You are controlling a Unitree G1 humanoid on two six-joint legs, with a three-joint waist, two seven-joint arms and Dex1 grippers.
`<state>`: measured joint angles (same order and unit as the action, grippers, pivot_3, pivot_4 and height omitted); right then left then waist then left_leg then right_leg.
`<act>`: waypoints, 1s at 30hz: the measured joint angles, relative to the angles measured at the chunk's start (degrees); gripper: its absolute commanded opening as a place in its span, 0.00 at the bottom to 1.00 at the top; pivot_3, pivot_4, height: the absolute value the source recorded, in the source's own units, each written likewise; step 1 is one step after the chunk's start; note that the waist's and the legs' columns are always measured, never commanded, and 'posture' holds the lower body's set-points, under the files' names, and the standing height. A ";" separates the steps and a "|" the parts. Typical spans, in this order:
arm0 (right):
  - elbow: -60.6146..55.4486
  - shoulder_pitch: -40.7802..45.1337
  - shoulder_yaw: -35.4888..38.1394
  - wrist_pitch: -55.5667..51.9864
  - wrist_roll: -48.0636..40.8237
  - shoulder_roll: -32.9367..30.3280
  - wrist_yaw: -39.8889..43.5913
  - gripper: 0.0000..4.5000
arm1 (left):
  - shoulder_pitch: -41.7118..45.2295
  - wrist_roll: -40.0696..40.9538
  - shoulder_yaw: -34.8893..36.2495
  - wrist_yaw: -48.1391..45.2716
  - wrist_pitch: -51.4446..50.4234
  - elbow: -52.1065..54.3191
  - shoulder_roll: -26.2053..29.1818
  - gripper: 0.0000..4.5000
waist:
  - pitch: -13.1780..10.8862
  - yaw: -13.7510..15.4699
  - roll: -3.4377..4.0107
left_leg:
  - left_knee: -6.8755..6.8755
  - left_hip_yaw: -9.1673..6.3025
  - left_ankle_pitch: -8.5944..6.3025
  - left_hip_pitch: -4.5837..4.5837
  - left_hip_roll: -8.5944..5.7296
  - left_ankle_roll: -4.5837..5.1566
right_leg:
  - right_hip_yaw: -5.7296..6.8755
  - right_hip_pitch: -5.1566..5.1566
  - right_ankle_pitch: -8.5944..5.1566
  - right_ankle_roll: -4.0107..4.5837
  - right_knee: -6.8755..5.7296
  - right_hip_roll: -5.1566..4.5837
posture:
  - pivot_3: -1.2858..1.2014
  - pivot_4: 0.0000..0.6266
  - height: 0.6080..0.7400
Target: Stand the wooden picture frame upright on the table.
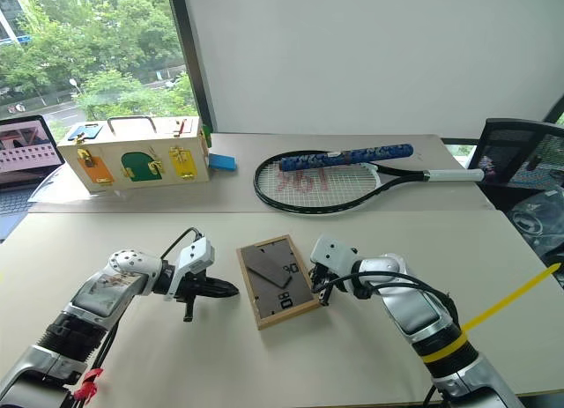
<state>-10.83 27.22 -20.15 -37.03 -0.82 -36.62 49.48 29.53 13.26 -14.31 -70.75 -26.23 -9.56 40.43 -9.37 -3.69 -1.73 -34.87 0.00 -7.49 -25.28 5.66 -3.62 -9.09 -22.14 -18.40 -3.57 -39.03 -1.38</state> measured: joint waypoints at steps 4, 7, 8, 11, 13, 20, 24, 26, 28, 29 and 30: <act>-3.77 -1.25 0.02 -3.77 -0.40 -1.71 0.72 0.00 | 1.32 -0.64 -0.19 0.53 0.84 -1.87 -0.28 0.02 | 0.08 0.47 0.01 | -0.01 0.00 0.00 0.00 0.00 0.00 | 0.01 0.00 -0.02 -0.02 0.00 0.00 | 0.52 0.24 0.85; -7.01 -2.40 0.00 -7.44 -0.69 -3.24 1.53 0.00 | 2.99 -1.39 -0.22 1.73 0.95 -4.08 -3.30 0.02 | 0.22 1.39 0.08 | -0.06 0.00 0.00 -0.01 -0.01 0.00 | 0.05 0.02 -0.03 -0.04 0.01 -0.01 | 0.52 0.24 0.85; -7.40 -2.50 0.07 -8.42 -0.68 -3.32 1.60 0.00 | 3.79 -1.97 -0.29 2.68 0.90 -5.02 -4.90 0.02 | 0.28 1.78 0.07 | -0.10 -0.02 0.00 -0.01 0.00 0.00 | 0.09 0.04 -0.06 -0.08 0.01 -0.02 | 0.52 0.24 0.85; -7.76 -2.50 -0.02 -9.67 -0.59 -3.27 1.60 0.00 | 4.98 -3.26 -0.81 4.78 0.75 -6.08 -7.83 0.02 | 0.44 2.40 -0.05 | -0.16 -0.02 0.00 -0.01 0.00 -0.01 | 0.09 0.05 -0.08 -0.12 0.02 -0.02 | 0.52 0.24 0.85; -7.84 -2.41 -0.22 -9.97 -0.55 -3.31 1.65 0.00 | 5.45 -4.22 -1.38 4.98 0.78 -6.16 -8.55 0.02 | 0.53 2.54 -0.12 | -0.14 -0.02 0.00 -0.01 0.00 -0.01 | 0.09 0.05 -0.08 -0.10 0.02 -0.02 | 0.52 0.24 0.85; -9.11 -2.26 -0.73 -12.23 -0.57 -3.43 1.65 0.00 | 5.84 -5.50 -2.13 4.88 1.73 -6.29 -8.91 0.02 | 0.70 2.77 -0.16 | -0.12 -0.01 0.00 -0.01 0.00 -0.01 | 0.09 0.05 -0.08 -0.08 0.04 -0.03 | 0.52 0.24 0.85; -11.20 -2.30 -1.44 -14.80 -0.73 -3.46 1.69 0.00 | 6.59 -6.38 -2.57 4.72 2.41 -7.03 -9.42 0.02 | 0.72 2.95 -0.17 | -0.12 -0.02 0.00 -0.02 0.00 -0.01 | 0.09 0.06 -0.08 -0.08 0.05 -0.03 | 0.52 0.24 0.85; -12.39 -2.33 -1.74 -16.26 -1.21 -3.46 1.71 0.00 | 7.20 -6.63 -2.64 4.67 2.63 -7.95 -9.95 0.02 | 0.74 3.04 -0.18 | -0.12 -0.02 0.00 -0.02 -0.01 -0.01 | 0.10 0.06 -0.09 -0.08 0.06 -0.04 | 0.52 0.24 0.85; -13.32 -2.30 -1.87 -17.63 -1.68 -3.42 1.70 0.00 | 8.16 -6.94 -2.73 4.67 2.98 -9.37 -10.73 0.02 | 0.75 3.09 -0.19 | -0.13 -0.02 0.00 -0.02 -0.01 -0.01 | 0.10 0.06 -0.09 -0.09 0.08 -0.05 | 0.52 0.24 0.85; -13.66 -2.25 -1.96 -18.13 -1.76 -3.38 1.69 0.00 | 8.41 -7.17 -2.76 4.67 3.24 -9.73 -10.94 0.02 | 0.76 3.09 -0.19 | -0.13 -0.01 0.00 -0.02 -0.01 -0.01 | 0.10 0.06 -0.09 -0.10 0.08 -0.05 | 0.52 0.24 0.85; -13.87 -2.05 -2.13 -18.63 -1.81 -3.30 1.68 0.00 | 8.70 -7.46 -2.78 4.67 3.60 -10.18 -11.18 0.02 | 0.76 3.08 -0.19 | -0.12 -0.02 0.00 -0.03 -0.01 -0.01 | 0.10 0.06 -0.09 -0.09 0.08 -0.05 | 0.52 0.24 0.85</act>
<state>-24.70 25.17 -22.27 -55.66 -2.62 -39.92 51.16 38.24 5.80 -17.09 -66.08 -22.63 -19.74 29.25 -8.62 -0.61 -1.93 -34.99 -0.01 -7.49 -25.31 5.64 -3.63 -9.00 -22.09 -18.49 -3.66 -38.95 -1.43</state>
